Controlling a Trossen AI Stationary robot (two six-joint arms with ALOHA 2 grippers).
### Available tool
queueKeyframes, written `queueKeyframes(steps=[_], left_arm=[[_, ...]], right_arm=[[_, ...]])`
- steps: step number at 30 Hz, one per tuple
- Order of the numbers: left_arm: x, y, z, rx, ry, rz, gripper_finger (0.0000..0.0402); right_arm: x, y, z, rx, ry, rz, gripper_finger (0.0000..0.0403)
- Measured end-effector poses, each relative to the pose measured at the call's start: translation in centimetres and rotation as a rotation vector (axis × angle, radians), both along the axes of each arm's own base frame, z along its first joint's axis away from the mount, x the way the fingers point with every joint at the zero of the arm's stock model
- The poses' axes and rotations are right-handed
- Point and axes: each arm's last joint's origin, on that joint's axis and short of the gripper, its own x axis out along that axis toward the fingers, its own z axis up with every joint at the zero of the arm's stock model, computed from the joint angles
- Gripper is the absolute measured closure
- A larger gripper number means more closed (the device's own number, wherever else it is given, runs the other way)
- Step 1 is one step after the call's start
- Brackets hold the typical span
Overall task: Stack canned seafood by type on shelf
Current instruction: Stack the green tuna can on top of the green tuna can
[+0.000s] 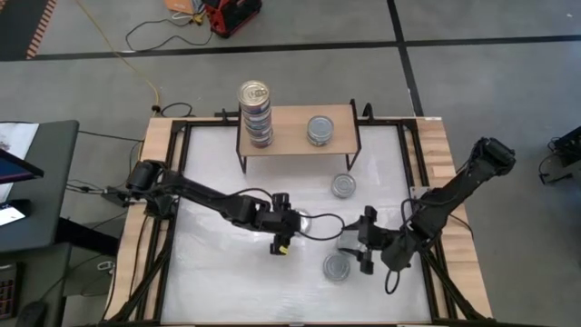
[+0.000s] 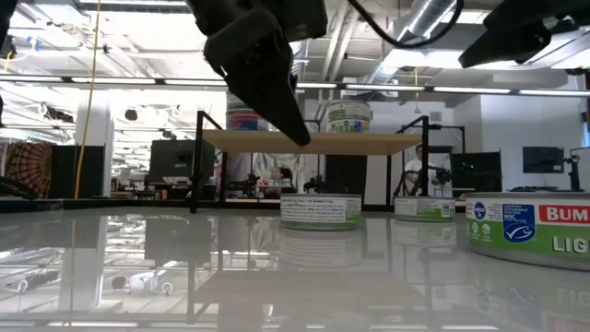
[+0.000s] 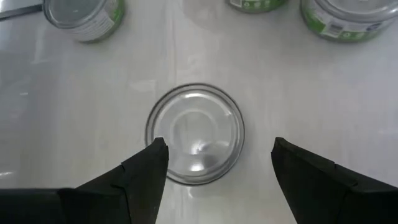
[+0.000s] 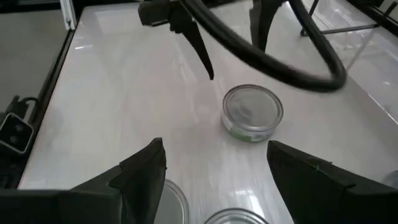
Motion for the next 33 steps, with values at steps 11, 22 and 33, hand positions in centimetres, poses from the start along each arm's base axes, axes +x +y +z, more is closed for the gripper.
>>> queueKeyframes(steps=[11, 22, 33], left_arm=[[-1.0, 3.0, -3.7, -0.068, -0.147, 0.121, 0.013], [-3.7, 7.4, -6.4, -0.529, -0.252, 0.396, 0.013], [-3.7, 7.3, -6.7, -0.562, -0.262, 0.48, 0.0164]], right_arm=[[-0.1, 0.0, -0.1, 0.052, 0.002, -0.037, 0.0092], [0.4, 0.3, 0.6, 0.082, -0.071, -0.015, 0.0092], [1.0, 0.1, 1.1, 0.066, -0.11, -0.002, 0.0092]])
